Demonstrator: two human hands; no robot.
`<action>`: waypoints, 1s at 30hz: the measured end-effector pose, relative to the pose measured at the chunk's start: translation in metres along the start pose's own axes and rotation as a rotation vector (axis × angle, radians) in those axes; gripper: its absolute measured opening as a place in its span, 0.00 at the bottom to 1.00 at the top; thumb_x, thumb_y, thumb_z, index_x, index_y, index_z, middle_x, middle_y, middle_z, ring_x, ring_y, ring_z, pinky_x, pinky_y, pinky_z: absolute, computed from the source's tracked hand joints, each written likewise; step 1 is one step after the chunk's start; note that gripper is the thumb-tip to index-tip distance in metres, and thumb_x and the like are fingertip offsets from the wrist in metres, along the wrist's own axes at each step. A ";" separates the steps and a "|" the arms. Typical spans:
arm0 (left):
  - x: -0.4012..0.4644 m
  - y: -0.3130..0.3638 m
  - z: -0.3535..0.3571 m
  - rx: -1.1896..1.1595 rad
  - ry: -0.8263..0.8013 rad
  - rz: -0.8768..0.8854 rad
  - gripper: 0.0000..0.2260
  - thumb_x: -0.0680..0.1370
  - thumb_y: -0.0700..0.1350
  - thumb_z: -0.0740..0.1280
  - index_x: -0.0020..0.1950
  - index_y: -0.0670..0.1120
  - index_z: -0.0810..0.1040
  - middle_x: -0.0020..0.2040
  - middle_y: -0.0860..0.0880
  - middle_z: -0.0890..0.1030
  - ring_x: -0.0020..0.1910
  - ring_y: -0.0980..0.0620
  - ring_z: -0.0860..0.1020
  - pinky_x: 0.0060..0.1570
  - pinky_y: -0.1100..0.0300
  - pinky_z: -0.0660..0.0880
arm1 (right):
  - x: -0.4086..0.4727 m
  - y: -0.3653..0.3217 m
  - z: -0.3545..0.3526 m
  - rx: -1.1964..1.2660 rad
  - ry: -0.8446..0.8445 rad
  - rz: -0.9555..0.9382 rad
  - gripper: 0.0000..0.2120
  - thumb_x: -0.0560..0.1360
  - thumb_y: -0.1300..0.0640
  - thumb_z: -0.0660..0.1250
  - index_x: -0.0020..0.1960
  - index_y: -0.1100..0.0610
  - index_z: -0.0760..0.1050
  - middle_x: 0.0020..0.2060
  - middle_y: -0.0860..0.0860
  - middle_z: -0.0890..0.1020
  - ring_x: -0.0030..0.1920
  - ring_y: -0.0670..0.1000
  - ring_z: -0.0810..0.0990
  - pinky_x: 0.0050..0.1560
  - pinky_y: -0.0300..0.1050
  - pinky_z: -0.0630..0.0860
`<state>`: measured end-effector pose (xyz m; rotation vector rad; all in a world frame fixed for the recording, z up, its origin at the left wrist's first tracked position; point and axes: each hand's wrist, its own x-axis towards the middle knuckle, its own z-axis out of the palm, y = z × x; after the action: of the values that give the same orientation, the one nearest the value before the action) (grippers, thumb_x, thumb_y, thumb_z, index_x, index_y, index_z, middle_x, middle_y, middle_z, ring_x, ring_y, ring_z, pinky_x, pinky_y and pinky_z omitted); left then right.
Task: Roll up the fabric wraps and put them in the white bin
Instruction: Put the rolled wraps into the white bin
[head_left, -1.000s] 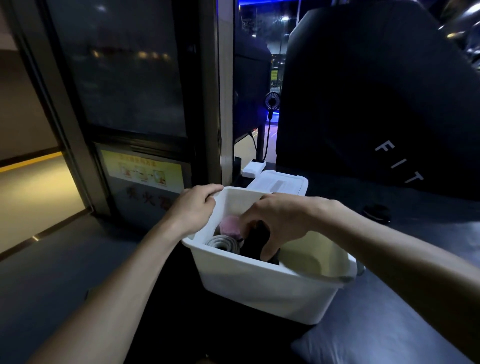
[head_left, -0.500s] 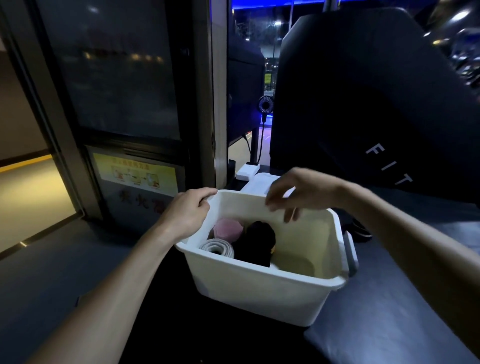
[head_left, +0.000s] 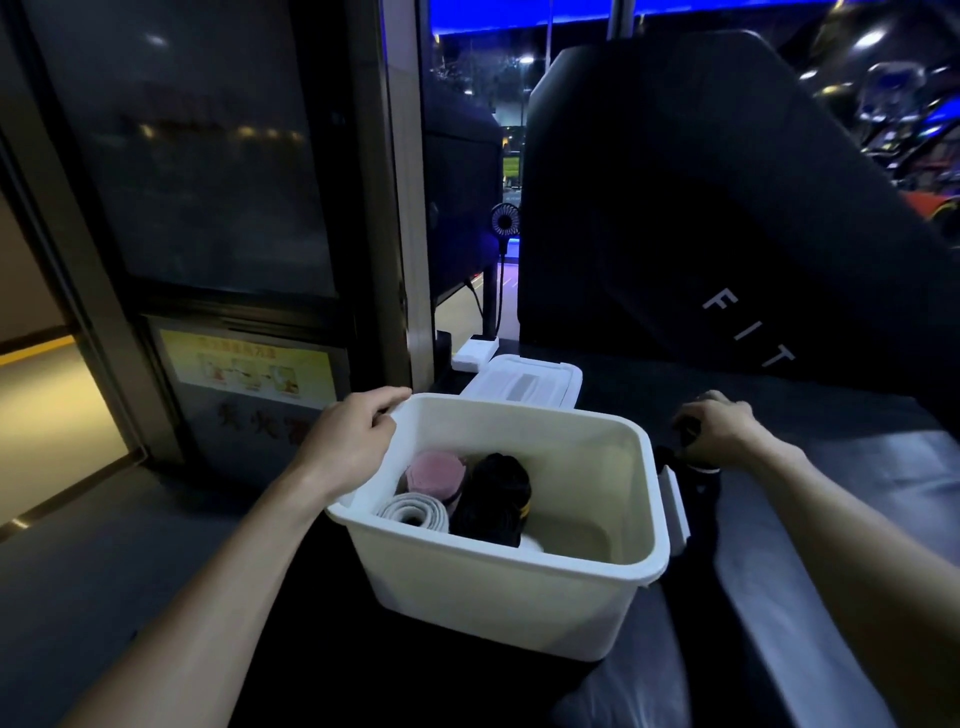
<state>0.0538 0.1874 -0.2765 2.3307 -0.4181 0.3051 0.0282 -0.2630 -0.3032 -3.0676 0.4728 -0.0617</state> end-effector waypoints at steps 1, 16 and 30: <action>0.000 0.000 0.000 -0.001 0.001 0.001 0.21 0.83 0.38 0.60 0.74 0.52 0.76 0.69 0.55 0.80 0.57 0.54 0.81 0.56 0.56 0.76 | -0.002 0.003 0.002 0.003 0.036 0.008 0.16 0.72 0.53 0.72 0.59 0.46 0.79 0.59 0.51 0.75 0.60 0.58 0.72 0.60 0.47 0.67; 0.000 0.030 0.032 -0.080 0.016 -0.006 0.19 0.83 0.38 0.61 0.70 0.53 0.79 0.67 0.53 0.81 0.45 0.53 0.81 0.43 0.61 0.77 | -0.110 -0.098 -0.136 0.291 0.072 -0.738 0.23 0.66 0.47 0.81 0.59 0.47 0.80 0.49 0.43 0.83 0.48 0.44 0.81 0.50 0.39 0.77; -0.003 0.045 0.039 -0.050 0.006 -0.013 0.18 0.81 0.39 0.62 0.68 0.53 0.80 0.60 0.51 0.85 0.46 0.47 0.83 0.52 0.48 0.81 | -0.097 -0.118 -0.067 -0.263 -0.061 -0.624 0.32 0.59 0.41 0.83 0.53 0.50 0.71 0.50 0.46 0.74 0.42 0.53 0.75 0.39 0.50 0.75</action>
<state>0.0376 0.1296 -0.2763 2.2821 -0.4034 0.2928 -0.0315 -0.1235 -0.2346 -3.3215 -0.5309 0.0837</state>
